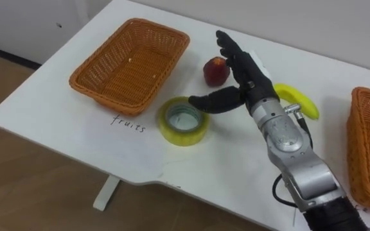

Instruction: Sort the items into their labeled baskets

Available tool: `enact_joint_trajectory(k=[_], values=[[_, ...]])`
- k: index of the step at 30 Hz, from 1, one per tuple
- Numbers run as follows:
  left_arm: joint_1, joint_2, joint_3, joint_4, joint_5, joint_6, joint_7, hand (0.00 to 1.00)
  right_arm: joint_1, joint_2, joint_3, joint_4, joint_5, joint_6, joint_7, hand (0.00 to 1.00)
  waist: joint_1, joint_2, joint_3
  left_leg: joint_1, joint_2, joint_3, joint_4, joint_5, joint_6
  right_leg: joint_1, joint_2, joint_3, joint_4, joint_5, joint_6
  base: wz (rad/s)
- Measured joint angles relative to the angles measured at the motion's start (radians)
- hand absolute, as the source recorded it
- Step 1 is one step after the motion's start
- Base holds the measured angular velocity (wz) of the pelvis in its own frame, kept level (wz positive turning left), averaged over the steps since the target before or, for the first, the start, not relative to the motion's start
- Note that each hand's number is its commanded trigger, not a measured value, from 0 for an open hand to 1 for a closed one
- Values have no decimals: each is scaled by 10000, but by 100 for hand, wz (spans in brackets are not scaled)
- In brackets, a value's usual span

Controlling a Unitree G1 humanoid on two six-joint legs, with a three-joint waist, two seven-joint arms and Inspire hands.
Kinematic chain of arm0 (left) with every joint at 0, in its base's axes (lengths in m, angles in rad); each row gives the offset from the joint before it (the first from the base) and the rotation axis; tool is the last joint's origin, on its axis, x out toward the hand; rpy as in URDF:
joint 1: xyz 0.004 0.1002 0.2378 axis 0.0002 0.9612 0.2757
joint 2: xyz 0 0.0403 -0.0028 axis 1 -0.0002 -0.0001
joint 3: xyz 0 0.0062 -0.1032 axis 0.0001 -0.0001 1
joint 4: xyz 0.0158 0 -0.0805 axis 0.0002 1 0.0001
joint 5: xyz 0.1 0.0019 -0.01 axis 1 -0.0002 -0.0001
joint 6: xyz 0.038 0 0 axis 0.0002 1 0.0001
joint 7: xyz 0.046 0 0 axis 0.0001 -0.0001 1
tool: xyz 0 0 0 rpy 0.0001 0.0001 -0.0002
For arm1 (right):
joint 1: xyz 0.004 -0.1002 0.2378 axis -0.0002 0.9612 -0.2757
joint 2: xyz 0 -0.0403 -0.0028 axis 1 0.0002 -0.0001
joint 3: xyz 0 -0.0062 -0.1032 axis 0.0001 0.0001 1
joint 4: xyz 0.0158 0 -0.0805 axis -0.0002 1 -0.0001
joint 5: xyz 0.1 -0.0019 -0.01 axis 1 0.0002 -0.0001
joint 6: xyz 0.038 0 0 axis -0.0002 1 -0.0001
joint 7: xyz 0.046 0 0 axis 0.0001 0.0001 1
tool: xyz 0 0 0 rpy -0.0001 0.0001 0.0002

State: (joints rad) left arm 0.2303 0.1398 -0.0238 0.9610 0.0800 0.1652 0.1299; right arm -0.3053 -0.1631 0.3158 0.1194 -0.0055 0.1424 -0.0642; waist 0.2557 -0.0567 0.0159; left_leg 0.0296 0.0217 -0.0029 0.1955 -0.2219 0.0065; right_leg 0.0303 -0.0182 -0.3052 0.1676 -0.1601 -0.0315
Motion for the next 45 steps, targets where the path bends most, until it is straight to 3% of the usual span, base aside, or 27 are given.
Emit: enact_joint_trajectory(k=[11,23,31,45], values=[[74,43,-216,-32,18,46,151,0,-233,-21,171,0,-54,1,15,0,-12,-4,-4,-22,1,-28,13,0,0,16,-5,-85,5,0,0,0],[79,91,-419,-284,19,263,148,0,-238,-23,627,0,-1639,122,266,0,-15,-10,-32,-74,2,-53,14,-1,-1,26,-13,-251,10,1,0,1],[83,111,-415,-284,17,321,127,0,-238,-31,657,0,-1663,341,553,0,-19,-28,-44,-17,-10,-50,26,2,2,56,-30,-267,8,1,1,0],[23,128,-389,-149,7,354,68,0,-273,-122,654,760,-1660,389,656,0,-27,-50,-58,-5,-18,-68,8,7,9,141,-34,-293,14,1,1,0]])
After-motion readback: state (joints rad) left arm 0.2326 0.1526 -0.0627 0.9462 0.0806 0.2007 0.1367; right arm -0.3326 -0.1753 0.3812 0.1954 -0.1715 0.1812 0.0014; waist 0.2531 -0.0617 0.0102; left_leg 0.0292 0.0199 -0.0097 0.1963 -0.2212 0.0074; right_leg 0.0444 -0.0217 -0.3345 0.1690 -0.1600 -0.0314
